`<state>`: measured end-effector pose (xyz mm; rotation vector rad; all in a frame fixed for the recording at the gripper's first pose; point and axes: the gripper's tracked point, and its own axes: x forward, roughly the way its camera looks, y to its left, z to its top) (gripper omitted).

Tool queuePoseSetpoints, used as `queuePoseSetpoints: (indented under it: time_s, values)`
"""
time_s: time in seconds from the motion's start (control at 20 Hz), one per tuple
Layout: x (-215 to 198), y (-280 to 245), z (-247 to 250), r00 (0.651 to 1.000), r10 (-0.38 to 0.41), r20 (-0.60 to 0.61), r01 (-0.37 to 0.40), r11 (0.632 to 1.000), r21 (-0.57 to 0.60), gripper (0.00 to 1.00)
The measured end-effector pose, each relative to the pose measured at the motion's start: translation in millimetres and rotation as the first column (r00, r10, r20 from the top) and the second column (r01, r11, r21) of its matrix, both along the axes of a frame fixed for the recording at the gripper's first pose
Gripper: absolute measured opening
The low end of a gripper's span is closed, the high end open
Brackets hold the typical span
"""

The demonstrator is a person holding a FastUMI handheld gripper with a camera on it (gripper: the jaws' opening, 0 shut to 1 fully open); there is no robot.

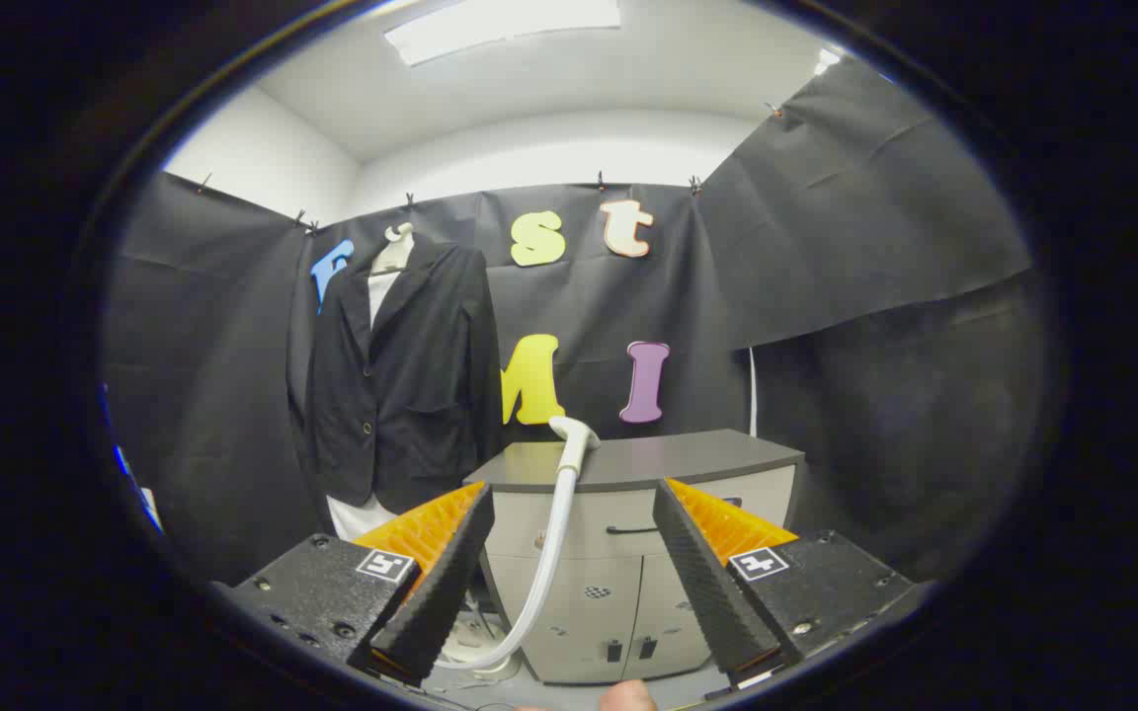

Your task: Iron the clothes twice with a garment steamer, once on the left side and once on the right side.

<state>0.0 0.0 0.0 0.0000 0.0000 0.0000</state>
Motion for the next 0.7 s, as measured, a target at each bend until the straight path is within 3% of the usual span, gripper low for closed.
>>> queuePoseSetpoints:
  time_s: [0.7]
  values:
    - [10.7,21.9,-4.6,0.999,-0.046,-0.015,0.046,0.999,-0.001,1.00]
